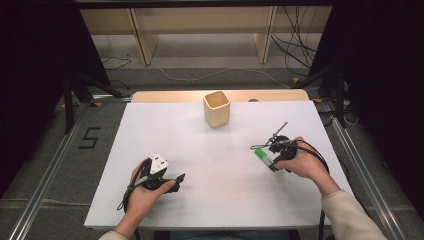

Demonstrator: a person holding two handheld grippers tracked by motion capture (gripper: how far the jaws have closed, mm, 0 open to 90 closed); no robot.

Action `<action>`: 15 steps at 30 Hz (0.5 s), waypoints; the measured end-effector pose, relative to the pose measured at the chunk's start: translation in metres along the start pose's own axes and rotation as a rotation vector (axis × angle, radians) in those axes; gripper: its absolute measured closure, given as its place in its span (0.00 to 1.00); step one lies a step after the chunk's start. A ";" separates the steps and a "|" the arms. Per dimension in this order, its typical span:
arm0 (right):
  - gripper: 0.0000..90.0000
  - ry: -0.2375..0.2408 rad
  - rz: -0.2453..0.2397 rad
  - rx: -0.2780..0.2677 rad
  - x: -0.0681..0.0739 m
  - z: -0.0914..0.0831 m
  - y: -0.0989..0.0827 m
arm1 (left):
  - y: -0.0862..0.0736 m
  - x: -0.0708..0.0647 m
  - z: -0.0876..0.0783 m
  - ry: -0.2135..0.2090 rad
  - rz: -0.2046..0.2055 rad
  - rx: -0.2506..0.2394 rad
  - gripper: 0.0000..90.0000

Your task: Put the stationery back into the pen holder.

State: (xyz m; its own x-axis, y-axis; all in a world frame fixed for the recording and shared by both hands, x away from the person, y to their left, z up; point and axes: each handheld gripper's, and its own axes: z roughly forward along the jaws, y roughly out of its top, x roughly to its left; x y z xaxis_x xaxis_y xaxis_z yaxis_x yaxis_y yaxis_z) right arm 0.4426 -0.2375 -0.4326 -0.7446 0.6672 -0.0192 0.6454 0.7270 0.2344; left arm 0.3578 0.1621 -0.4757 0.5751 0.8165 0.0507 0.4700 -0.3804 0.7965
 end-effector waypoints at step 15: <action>0.63 -0.024 0.058 0.070 -0.007 0.013 0.014 | 0.000 0.000 0.000 -0.002 0.000 0.001 0.21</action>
State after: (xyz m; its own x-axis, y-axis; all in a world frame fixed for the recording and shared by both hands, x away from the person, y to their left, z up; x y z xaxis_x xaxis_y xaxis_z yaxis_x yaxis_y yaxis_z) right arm 0.4590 -0.2297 -0.4423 -0.7022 0.7113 -0.0308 0.6980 0.6962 0.1677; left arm 0.3581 0.1620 -0.4756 0.5761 0.8159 0.0495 0.4710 -0.3808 0.7957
